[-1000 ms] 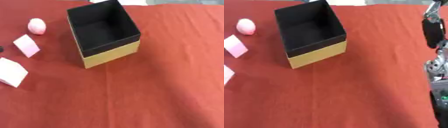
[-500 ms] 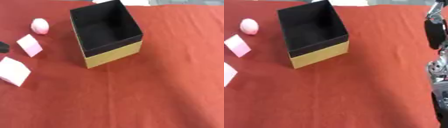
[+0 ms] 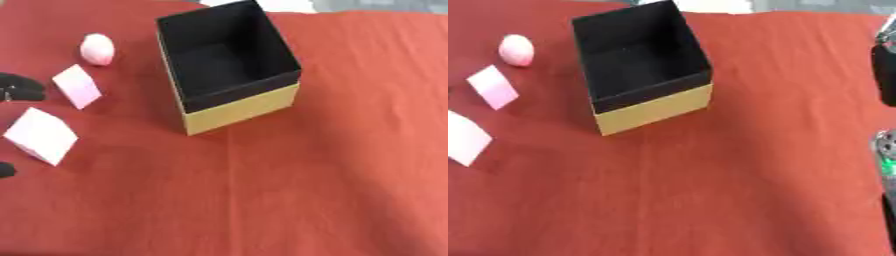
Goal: Pick up objects on the table and place them in the box.
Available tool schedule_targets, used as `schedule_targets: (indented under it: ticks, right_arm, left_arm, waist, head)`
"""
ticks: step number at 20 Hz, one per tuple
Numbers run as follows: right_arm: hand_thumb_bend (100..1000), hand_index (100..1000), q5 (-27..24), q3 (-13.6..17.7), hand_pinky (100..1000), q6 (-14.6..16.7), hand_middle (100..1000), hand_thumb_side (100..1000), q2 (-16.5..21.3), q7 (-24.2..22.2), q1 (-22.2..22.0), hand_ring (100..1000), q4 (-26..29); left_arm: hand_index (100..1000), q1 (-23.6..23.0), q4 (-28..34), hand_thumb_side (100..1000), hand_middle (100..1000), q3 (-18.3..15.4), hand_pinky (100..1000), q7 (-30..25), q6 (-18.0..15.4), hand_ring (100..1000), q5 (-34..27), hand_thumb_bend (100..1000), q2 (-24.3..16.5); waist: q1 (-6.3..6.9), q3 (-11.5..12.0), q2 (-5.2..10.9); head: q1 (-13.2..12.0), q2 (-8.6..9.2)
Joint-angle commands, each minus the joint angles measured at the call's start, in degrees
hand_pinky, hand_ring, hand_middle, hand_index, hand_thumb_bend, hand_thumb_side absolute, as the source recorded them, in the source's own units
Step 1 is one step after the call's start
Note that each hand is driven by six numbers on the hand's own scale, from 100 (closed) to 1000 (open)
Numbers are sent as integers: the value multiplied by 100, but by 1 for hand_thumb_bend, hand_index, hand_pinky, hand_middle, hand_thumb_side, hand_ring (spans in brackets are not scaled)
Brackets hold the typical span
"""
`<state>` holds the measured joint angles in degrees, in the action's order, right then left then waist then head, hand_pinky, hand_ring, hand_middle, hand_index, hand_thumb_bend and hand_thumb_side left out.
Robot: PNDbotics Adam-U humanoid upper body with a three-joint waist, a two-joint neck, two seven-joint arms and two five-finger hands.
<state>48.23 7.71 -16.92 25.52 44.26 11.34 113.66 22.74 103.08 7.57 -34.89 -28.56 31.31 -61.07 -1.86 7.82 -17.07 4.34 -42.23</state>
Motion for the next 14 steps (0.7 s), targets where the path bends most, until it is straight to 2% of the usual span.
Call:
schedule_targets:
  ticks: [1, 5, 7, 8, 9, 10, 12, 14]
  right_arm:
    - [100, 882, -36, 8, 811, -13, 778, 696, 158, 45, 53, 752, 93]
    - [100, 882, -48, 4, 811, -9, 778, 696, 148, 46, 58, 751, 93]
    - [100, 881, -56, 2, 811, -8, 777, 696, 142, 46, 57, 751, 93]
    - [100, 878, -61, 0, 810, -7, 777, 696, 137, 46, 58, 750, 93]
    - [100, 878, -67, -3, 810, -5, 777, 696, 134, 46, 60, 750, 93]
    - [100, 877, -73, -6, 810, -4, 776, 696, 130, 45, 62, 750, 93]
    - [100, 877, -85, -9, 810, -4, 776, 696, 124, 48, 66, 749, 93]
    - [100, 877, -98, -12, 810, -6, 775, 697, 119, 51, 67, 749, 93]
  left_arm:
    - [1000, 93, -1, 831, 942, -40, 827, -387, -438, 888, 45, 483, -161]
    - [1000, 147, -37, 824, 941, -7, 828, -403, -439, 889, 92, 483, -98]
    - [1000, 196, -73, 772, 941, 12, 833, -425, -439, 892, 179, 515, -67]
    - [1000, 225, -107, 681, 941, 25, 830, -430, -438, 890, 228, 525, -45]
    - [1000, 255, -150, 681, 941, 41, 830, -430, -440, 890, 273, 525, -22]
    - [1000, 288, -202, 644, 935, 56, 823, -420, -441, 883, 304, 510, 7]
    - [1000, 358, -319, 653, 913, 102, 815, -387, -461, 872, 320, 457, 66]
    - [1000, 430, -414, 671, 878, 151, 815, -379, -486, 867, 306, 466, 111]
  waist:
    - [25, 5, 77]
    - [11, -11, 69]
    - [3, -19, 64]
    - [-1, -22, 61]
    - [-4, -23, 58]
    - [-9, -28, 53]
    - [-21, -35, 41]
    - [-32, -43, 28]
  head:
    - [-5, 52]
    - [2, 83]
    - [5, 97]
    - [4, 102]
    - [2, 106]
    - [3, 113]
    - [16, 114]
    - [24, 112]
